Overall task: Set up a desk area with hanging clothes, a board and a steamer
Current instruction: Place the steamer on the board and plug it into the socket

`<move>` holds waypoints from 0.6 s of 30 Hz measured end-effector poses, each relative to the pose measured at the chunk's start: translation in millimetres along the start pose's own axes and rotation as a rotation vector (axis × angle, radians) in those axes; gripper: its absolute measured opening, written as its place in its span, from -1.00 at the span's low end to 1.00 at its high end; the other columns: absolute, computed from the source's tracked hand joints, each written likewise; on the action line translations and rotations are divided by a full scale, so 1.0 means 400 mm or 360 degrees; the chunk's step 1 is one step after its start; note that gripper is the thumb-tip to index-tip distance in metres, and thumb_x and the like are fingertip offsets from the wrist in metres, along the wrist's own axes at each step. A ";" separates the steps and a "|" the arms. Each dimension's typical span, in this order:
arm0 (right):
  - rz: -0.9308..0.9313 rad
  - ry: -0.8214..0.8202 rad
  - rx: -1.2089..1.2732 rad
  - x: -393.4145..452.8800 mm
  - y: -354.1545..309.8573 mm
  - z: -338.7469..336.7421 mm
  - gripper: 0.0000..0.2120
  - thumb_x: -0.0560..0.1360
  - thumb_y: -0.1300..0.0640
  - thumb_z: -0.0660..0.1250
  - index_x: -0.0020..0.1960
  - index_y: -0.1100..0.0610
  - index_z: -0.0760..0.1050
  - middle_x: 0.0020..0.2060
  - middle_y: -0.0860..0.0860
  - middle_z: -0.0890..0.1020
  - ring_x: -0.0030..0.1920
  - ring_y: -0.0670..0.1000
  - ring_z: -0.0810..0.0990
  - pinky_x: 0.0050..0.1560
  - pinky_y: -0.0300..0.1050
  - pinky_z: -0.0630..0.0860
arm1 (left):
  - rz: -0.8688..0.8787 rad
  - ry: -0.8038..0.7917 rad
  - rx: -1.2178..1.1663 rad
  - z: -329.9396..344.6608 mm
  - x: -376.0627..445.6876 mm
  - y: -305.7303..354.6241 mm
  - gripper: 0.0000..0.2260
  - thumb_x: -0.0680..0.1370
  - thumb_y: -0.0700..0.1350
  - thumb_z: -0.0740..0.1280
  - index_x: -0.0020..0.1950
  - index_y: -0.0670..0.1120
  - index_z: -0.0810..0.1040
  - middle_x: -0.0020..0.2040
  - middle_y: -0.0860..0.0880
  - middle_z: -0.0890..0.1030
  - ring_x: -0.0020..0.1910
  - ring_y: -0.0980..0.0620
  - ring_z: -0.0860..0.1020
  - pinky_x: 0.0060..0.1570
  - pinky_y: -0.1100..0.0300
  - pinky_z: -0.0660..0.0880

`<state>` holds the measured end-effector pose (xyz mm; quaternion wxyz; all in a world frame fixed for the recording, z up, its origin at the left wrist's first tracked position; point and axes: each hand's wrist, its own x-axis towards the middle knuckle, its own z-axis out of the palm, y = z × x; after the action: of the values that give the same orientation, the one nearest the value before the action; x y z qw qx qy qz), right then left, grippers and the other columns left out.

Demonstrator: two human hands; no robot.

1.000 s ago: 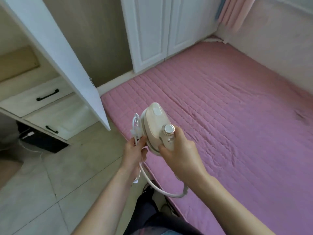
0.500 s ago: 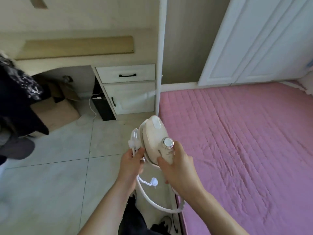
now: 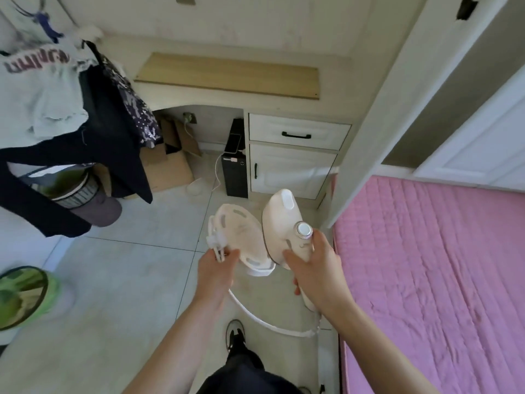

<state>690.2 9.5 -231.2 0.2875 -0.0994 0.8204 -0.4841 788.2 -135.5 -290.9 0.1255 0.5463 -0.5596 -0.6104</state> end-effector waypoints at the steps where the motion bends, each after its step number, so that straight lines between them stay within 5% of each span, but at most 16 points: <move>1: -0.0008 0.0009 0.0010 0.019 -0.017 0.023 -0.69 0.39 0.08 0.33 0.12 -0.03 0.42 -0.25 0.00 0.62 -0.54 -0.09 0.55 -0.59 -0.24 0.46 | -0.0033 0.0011 -0.0034 -0.021 0.025 0.010 -0.77 0.46 -0.16 0.36 -0.34 -0.07 0.37 -0.50 0.05 0.35 -0.54 0.10 0.29 -0.52 0.27 0.27; 10: -0.0069 0.0087 0.0085 0.172 -0.148 0.193 -0.66 0.39 0.05 0.34 0.15 -0.06 0.41 -0.15 -0.01 0.61 -0.33 0.08 0.59 -0.58 -0.24 0.47 | -0.0239 0.0169 -0.0713 -0.146 0.221 0.112 -0.84 0.47 -0.24 0.34 -0.24 -0.09 0.38 -0.42 -0.01 0.34 -0.58 0.09 0.22 -0.55 0.25 0.21; 18: -0.0109 0.0083 0.0064 0.333 -0.234 0.250 -0.75 0.40 0.07 0.35 0.05 -0.08 0.42 -0.22 0.01 0.62 -0.54 -0.03 0.56 -0.58 -0.23 0.46 | -0.0270 0.0236 -0.1034 -0.211 0.398 0.201 -0.88 0.43 -0.23 0.36 -0.07 -0.08 0.49 -0.33 0.04 0.46 -0.56 0.13 0.28 -0.57 0.30 0.25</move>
<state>627.8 -171.0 -238.1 0.2511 -0.1091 0.8139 -0.5124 760.6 -330.8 -290.0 0.2821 0.5652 -0.2778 -0.7238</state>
